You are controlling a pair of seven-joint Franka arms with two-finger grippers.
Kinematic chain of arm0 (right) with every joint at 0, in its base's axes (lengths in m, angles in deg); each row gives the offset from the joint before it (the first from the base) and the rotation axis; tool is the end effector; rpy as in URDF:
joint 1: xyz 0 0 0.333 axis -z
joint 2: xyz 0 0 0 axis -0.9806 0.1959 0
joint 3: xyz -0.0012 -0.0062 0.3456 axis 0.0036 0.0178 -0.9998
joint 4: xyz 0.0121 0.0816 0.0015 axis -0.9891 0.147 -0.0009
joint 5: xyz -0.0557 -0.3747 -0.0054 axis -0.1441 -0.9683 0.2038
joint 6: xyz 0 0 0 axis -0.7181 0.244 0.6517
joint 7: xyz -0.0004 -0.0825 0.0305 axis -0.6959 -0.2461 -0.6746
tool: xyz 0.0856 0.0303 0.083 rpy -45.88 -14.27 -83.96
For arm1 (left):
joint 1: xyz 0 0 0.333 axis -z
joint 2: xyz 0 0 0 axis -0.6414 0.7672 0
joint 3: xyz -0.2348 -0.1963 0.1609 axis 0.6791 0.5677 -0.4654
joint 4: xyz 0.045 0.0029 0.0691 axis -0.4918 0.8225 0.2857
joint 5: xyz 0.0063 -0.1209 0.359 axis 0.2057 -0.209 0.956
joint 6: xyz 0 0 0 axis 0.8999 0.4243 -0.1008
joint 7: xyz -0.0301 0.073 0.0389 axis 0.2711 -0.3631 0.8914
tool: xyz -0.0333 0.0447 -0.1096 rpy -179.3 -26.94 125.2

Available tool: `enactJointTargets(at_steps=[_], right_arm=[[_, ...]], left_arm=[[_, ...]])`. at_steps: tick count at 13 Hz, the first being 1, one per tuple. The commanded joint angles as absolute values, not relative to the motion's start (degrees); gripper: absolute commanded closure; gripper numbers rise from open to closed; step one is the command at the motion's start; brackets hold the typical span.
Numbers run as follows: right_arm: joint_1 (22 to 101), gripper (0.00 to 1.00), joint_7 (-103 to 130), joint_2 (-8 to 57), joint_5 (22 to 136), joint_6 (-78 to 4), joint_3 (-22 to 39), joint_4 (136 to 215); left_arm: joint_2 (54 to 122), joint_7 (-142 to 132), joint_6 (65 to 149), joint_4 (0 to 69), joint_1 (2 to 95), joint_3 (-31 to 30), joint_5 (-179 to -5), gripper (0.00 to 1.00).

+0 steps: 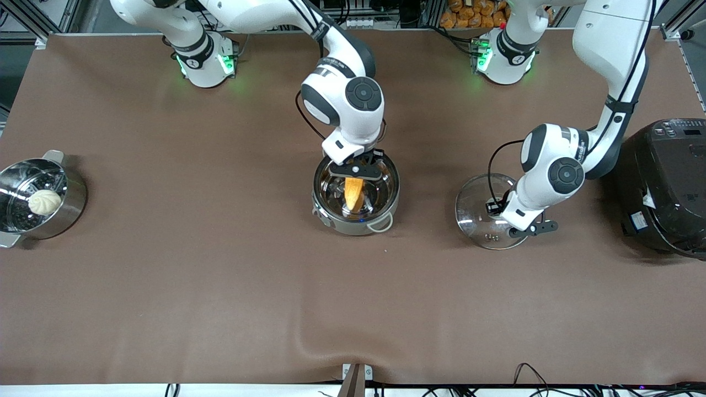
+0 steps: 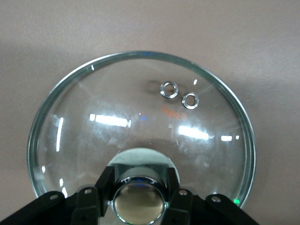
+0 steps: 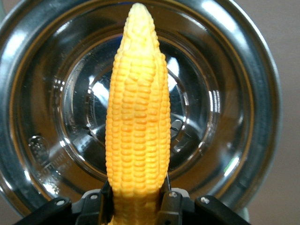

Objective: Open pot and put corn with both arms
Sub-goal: 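Lower the right gripper's corn into the pot while the left gripper lowers the lid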

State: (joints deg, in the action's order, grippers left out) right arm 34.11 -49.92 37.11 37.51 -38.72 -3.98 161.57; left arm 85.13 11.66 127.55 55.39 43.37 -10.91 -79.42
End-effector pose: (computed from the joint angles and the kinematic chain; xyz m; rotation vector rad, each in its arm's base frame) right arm 0.4596 0.5433 0.3220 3.0962 -0.1660 -0.0539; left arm 0.5638 -0.1111 0.2444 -3.1154 -0.2586 0.1383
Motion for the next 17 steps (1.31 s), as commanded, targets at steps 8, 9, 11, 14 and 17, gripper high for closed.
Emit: enactJointTargets(at_steps=[8,9,11,14,17], right_arm=[[34.58,0.00,-52.50,38.39,37.22,-40.43,-3.13,159.38],[35.11,0.00,-52.33,38.13,37.31,-40.43,-3.22,159.38],[37.65,0.00,-52.15,36.91,37.92,-40.35,-3.40,159.29],[40.90,0.00,-52.06,30.60,42.91,-39.56,-3.22,159.99],[45.90,0.00,-51.62,23.83,43.46,-32.29,-3.31,159.91]], left_arm=[[79.41,11.02,128.14,56.55,42.18,-10.22,-79.28,0.00],[77.40,10.23,127.96,56.55,42.18,-10.22,-79.28,0.00],[73.71,6.56,125.69,55.59,42.09,-10.22,-79.28,0.00],[70.01,1.01,114.82,49.10,39.56,-10.22,-79.19,0.00],[67.11,-3.13,104.61,42.24,37.44,-10.39,-79.28,0.00]])
